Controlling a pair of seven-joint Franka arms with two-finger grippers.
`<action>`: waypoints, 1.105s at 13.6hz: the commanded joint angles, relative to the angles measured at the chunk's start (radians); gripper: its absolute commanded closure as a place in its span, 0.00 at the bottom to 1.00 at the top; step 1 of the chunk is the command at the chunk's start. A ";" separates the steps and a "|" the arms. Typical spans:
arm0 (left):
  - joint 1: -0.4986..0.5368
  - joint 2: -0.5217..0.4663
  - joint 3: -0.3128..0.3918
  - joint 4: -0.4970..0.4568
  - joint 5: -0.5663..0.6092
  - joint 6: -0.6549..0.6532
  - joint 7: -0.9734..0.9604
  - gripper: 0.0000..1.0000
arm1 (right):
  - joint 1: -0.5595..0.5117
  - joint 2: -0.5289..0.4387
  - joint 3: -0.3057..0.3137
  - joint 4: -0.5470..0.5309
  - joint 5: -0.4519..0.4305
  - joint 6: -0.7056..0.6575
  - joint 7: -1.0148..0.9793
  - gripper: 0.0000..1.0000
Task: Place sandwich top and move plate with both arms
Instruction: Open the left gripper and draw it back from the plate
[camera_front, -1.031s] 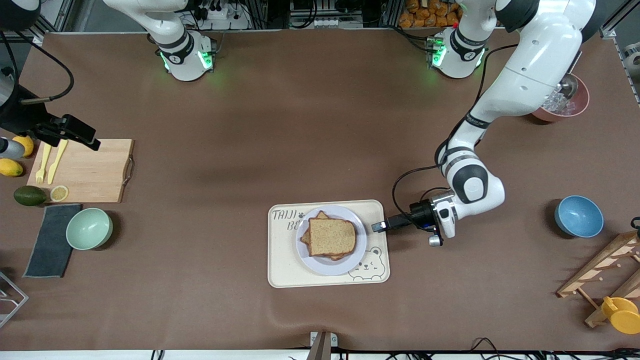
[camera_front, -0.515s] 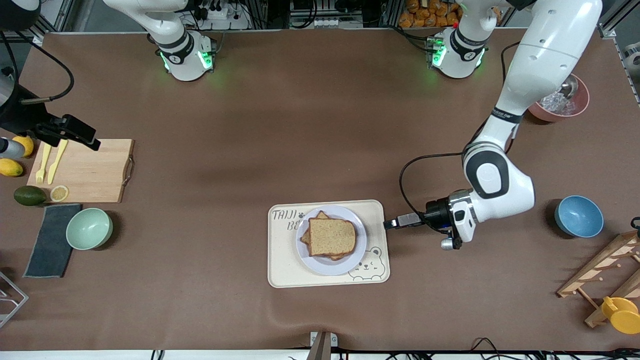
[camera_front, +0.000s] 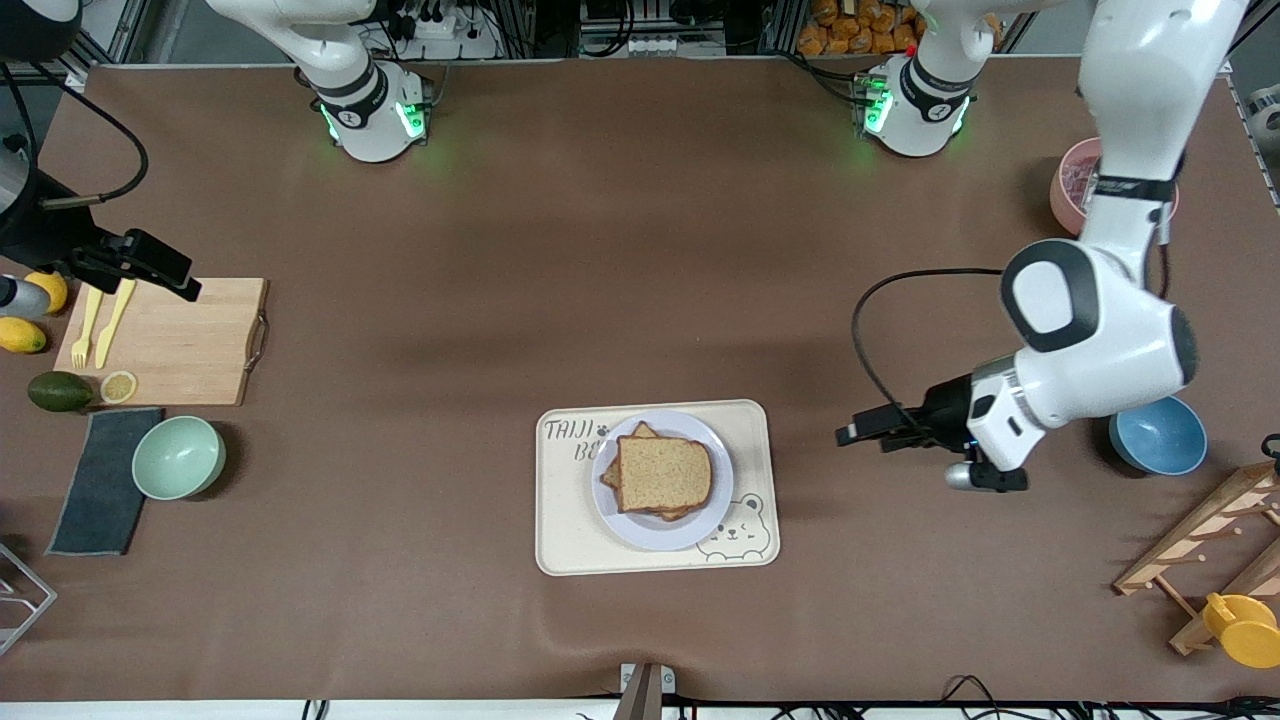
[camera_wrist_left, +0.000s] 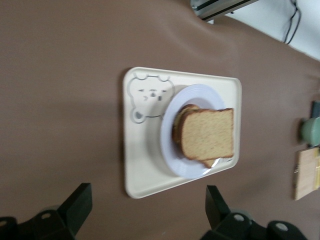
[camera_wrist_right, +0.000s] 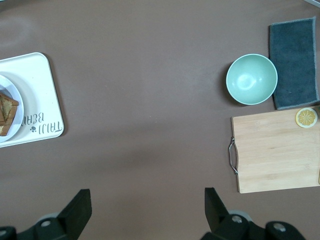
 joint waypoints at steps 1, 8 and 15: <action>0.056 -0.080 0.002 -0.001 0.127 -0.105 -0.014 0.00 | 0.006 0.011 0.002 0.019 -0.018 -0.014 0.019 0.00; 0.104 -0.090 0.035 0.247 0.425 -0.487 -0.040 0.00 | 0.006 0.014 0.002 0.018 -0.016 -0.014 0.018 0.00; 0.094 -0.242 0.020 0.257 0.685 -0.564 -0.055 0.00 | 0.004 0.014 0.002 0.016 -0.016 -0.016 0.019 0.00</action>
